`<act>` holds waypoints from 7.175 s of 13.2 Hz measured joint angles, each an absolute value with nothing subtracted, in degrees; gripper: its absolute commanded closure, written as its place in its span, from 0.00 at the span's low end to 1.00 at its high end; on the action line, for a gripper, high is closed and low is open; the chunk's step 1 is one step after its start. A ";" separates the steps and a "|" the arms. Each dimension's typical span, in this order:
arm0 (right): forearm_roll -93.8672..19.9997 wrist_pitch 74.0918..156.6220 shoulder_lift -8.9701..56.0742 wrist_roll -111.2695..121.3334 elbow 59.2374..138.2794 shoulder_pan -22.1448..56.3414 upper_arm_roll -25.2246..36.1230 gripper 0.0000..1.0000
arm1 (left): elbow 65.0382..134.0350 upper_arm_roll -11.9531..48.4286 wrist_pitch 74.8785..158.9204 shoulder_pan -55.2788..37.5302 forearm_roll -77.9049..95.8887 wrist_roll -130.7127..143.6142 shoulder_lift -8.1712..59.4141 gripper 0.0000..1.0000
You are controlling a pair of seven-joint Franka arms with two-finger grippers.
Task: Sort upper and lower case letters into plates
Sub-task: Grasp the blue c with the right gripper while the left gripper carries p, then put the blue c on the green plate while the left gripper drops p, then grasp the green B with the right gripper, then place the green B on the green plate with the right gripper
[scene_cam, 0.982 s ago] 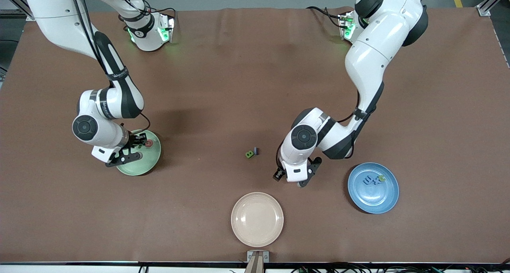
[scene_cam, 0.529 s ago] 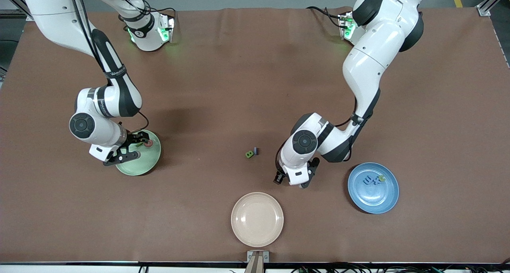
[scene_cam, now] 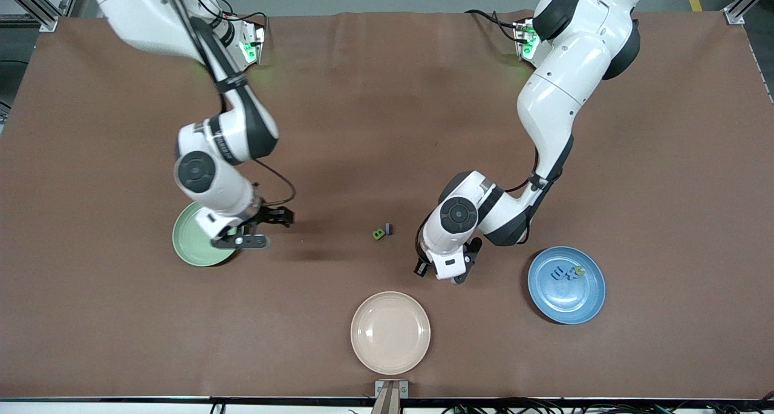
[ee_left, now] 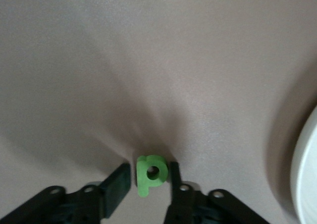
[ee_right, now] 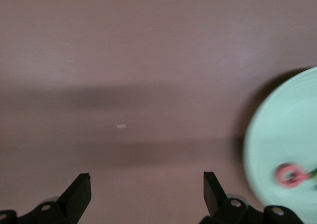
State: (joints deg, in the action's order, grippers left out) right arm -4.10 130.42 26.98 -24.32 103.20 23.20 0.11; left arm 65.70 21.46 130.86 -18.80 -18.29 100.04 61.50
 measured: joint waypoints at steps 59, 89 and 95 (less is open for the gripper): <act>-3.91 133.34 30.00 -34.01 99.38 29.15 1.10 0.00 | 77.43 27.89 91.74 16.31 -11.04 13.03 13.68 0.00; 0.22 131.13 54.27 -81.92 72.74 41.48 1.54 1.00 | 93.54 11.03 92.26 1.46 -2.37 8.71 -1.96 0.00; 0.02 120.68 51.74 -65.29 71.85 36.76 1.97 1.00 | 93.57 11.06 92.92 1.46 -2.37 8.71 -1.65 0.00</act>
State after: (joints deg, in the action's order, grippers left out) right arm 0.02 120.68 51.74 -65.29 71.85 36.76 1.97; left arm 93.57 11.06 92.92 1.46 -2.37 8.71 -1.65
